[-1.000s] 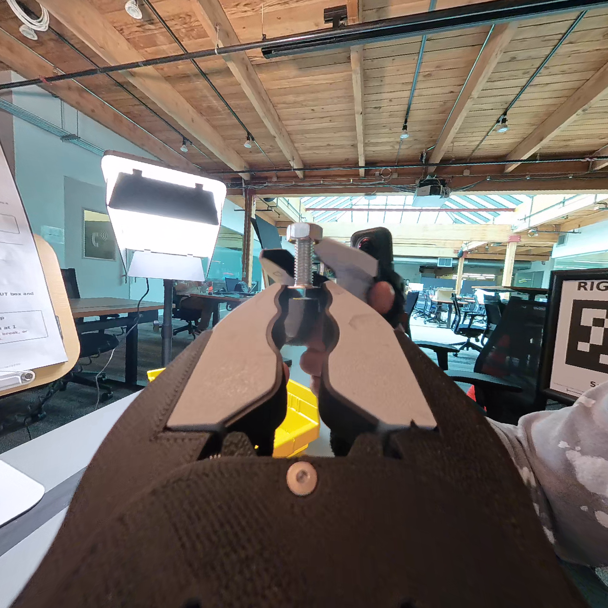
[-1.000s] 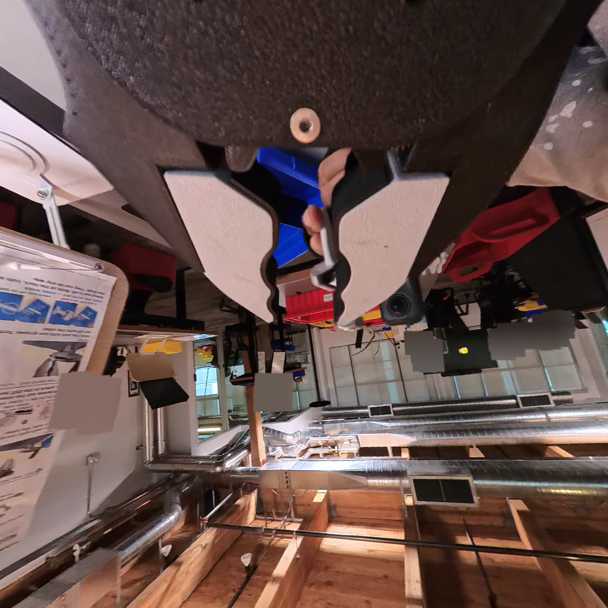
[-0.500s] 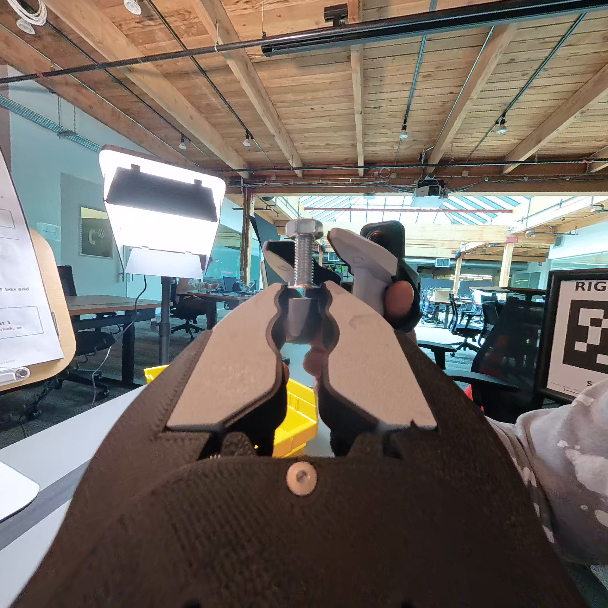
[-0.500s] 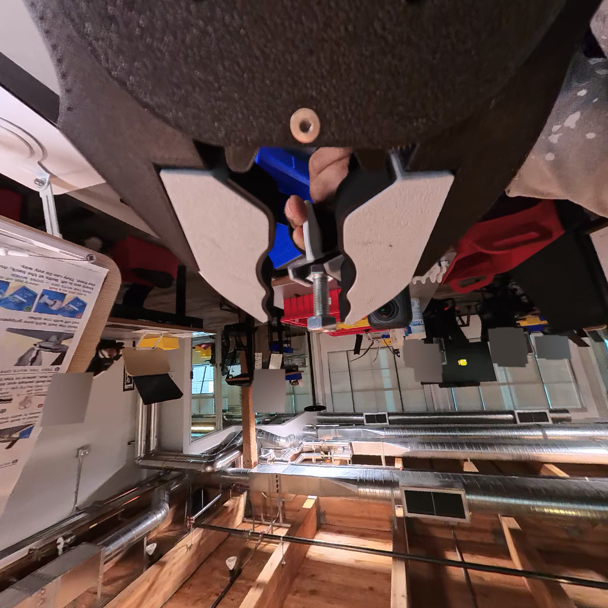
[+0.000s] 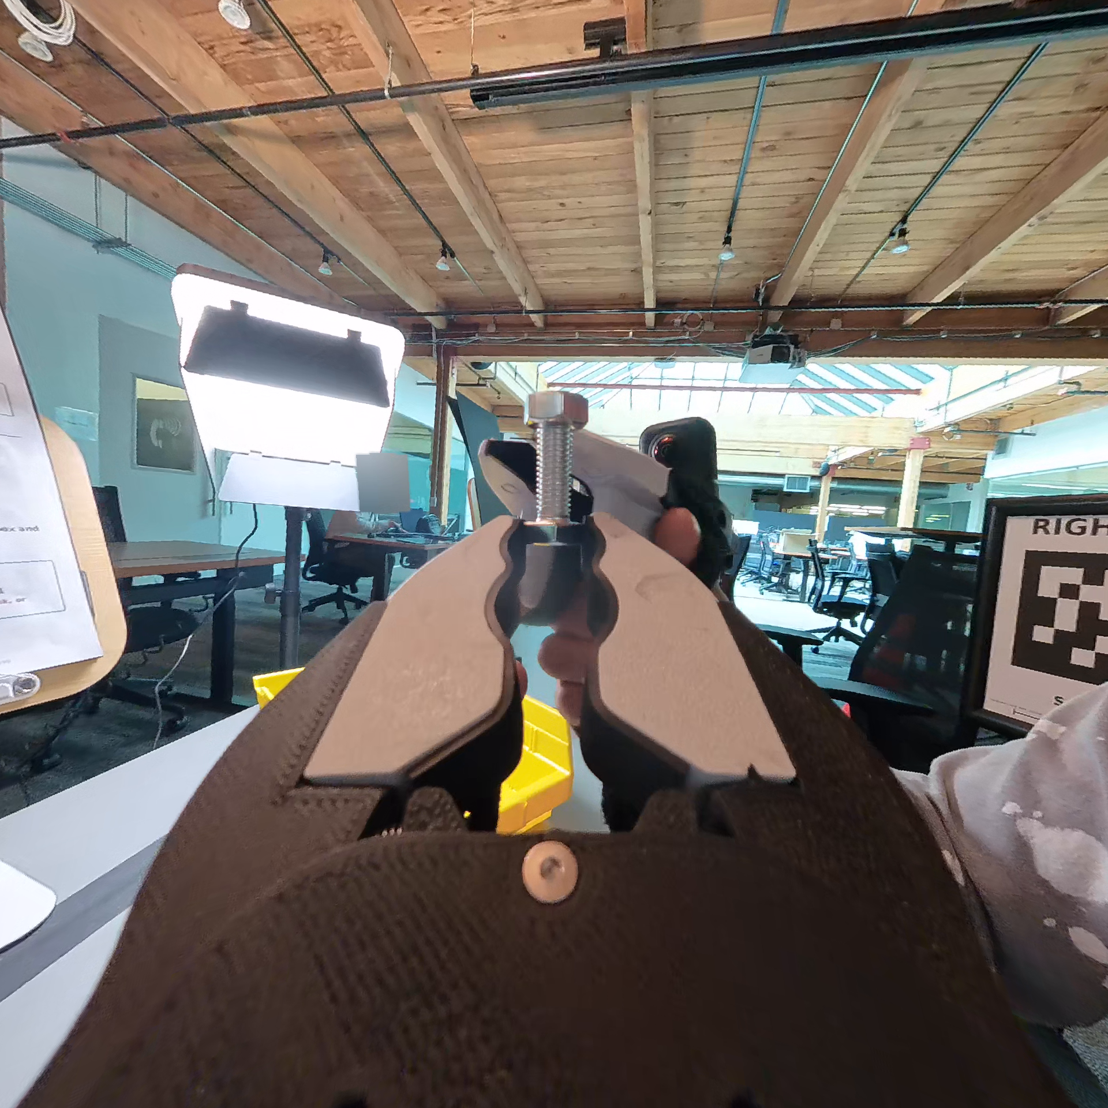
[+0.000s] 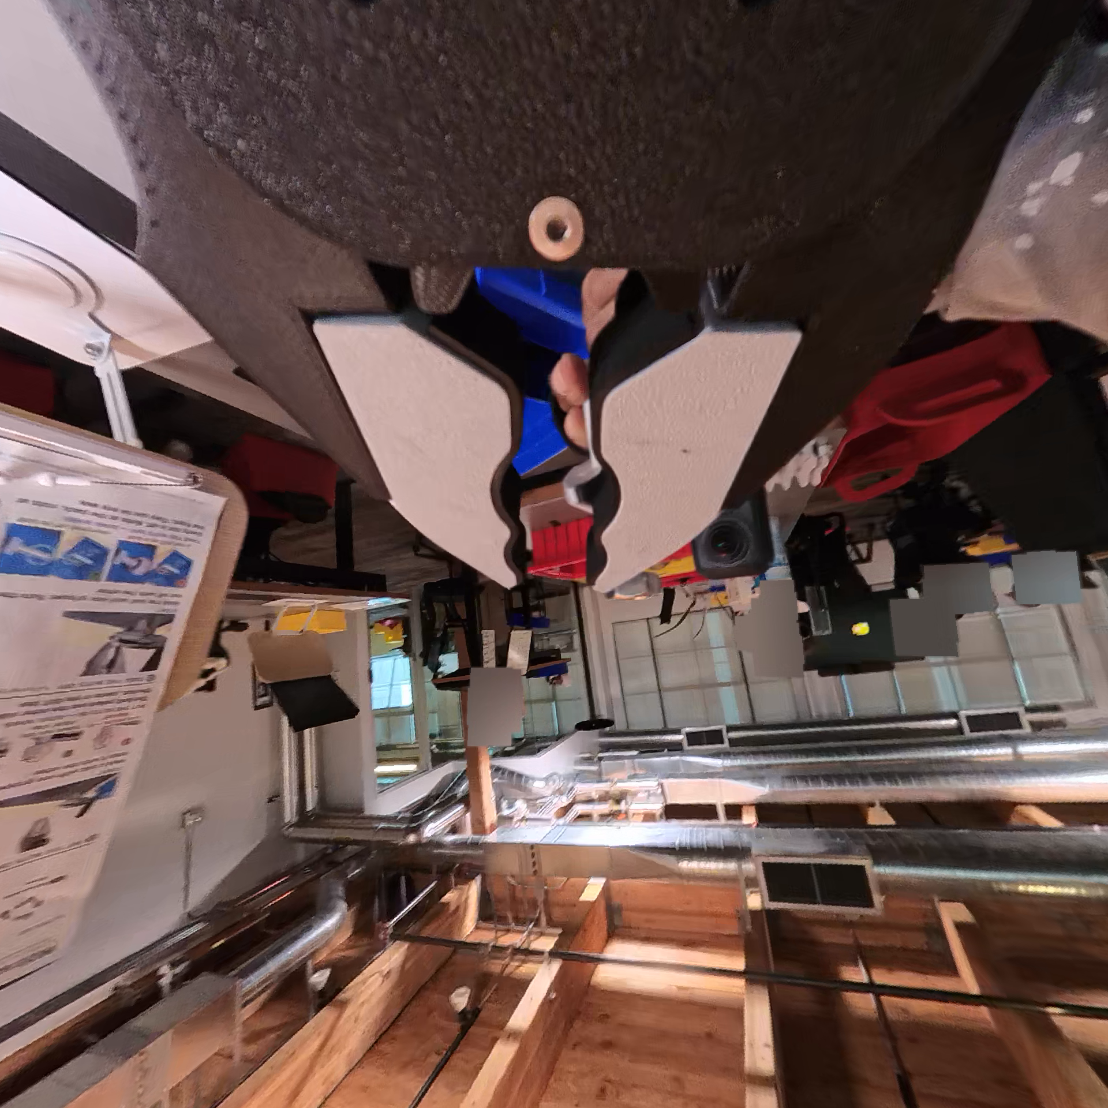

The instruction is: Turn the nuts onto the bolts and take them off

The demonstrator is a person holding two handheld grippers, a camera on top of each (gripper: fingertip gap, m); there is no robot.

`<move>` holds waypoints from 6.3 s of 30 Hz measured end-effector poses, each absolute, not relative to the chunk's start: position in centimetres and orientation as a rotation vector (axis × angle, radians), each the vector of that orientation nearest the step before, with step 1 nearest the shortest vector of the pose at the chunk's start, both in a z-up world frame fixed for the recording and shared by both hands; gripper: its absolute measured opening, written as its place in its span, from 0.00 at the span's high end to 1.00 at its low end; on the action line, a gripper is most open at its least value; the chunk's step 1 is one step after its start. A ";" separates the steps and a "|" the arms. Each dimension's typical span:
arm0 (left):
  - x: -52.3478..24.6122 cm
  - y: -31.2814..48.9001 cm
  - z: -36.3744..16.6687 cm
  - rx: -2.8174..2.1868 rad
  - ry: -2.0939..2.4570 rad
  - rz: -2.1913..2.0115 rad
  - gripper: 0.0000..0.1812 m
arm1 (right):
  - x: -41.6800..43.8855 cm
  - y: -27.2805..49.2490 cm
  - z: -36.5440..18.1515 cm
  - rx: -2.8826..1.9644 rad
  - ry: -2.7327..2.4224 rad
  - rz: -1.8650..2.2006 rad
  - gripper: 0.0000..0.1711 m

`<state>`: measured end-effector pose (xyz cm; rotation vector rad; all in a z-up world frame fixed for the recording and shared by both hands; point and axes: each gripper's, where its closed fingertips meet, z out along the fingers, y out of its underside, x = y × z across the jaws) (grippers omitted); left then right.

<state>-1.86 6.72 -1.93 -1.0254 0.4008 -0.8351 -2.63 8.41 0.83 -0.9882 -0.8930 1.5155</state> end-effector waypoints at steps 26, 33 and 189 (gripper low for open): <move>-1.7 6.3 -1.8 -1.013 0.414 -0.827 0.90 | -2.1 8.2 1.3 -0.973 -0.911 1.456 0.90; -1.4 6.7 -2.3 -1.035 0.414 -0.830 0.90 | -2.5 6.6 1.2 -0.938 -0.992 1.456 0.81; -3.5 12.6 -9.5 -1.194 0.238 -0.764 0.90 | 9.4 33.8 -26.4 -2.135 -1.198 0.191 0.79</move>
